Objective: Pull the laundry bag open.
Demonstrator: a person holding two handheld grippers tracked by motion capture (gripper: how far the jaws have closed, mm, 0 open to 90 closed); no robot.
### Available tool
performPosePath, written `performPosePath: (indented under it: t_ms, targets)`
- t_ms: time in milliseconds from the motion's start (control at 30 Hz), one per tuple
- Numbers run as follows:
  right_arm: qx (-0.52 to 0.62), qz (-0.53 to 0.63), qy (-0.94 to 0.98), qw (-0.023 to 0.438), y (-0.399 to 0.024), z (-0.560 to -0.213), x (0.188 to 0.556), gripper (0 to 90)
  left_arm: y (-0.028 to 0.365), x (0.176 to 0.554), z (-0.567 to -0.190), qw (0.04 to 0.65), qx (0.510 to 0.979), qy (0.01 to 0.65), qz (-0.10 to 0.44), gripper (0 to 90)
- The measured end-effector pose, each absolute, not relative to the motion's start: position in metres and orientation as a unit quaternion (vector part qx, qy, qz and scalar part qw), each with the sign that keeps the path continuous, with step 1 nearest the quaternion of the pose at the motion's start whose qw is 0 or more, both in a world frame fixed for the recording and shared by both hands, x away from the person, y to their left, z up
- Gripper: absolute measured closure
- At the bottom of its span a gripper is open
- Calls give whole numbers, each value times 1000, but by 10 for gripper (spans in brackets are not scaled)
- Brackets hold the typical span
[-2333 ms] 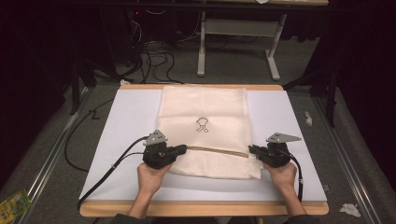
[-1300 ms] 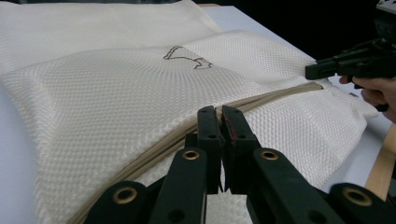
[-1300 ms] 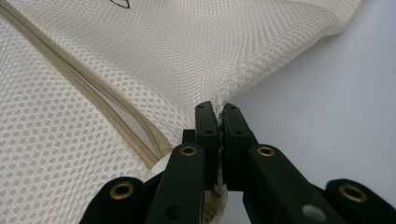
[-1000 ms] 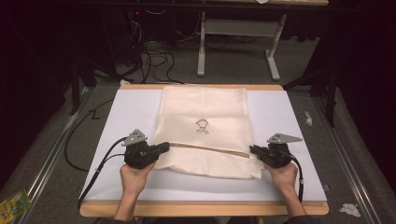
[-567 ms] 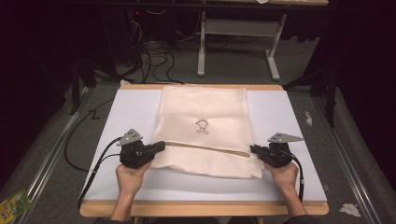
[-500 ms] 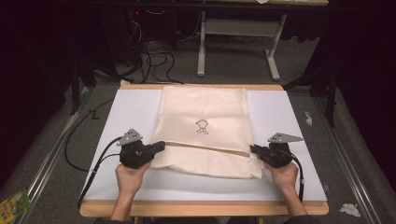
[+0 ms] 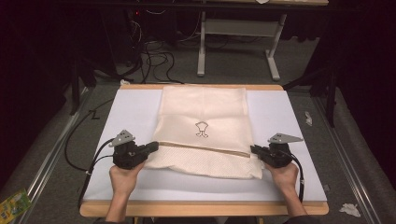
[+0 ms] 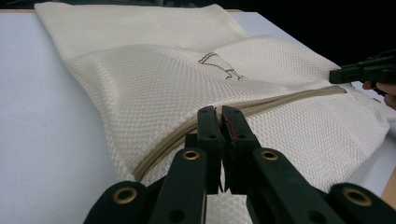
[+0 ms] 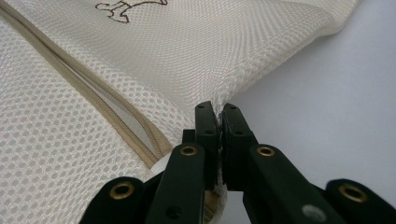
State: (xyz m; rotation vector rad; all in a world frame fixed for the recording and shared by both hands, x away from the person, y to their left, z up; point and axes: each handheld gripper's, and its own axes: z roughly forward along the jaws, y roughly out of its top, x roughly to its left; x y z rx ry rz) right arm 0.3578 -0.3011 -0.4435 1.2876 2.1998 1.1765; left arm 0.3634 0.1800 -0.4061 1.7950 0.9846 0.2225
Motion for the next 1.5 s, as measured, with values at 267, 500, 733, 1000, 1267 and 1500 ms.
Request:
performPosePath:
  t_ms: [267,500,733,1000,1267,1500]
  targets:
    - [454,405,773,179,-304,-440,355,881,186,364,-405,512,748,412,100,870]
    - [455,406,771,182,-305,-438,355,881,195,363,-405,501,747,420,118,870]
    - [453,406,773,181,-306,-437,354,882,198,364,-409,490,750,426,125,870]
    - [450,411,772,183,-308,-433,354,881,195,364,-410,474,763,419,131,870]
    - [451,411,770,187,-314,-427,353,882,185,367,-418,458,773,416,139,870]
    - [449,413,769,191,-316,-426,352,882,183,368,-420,446,779,417,138,870]
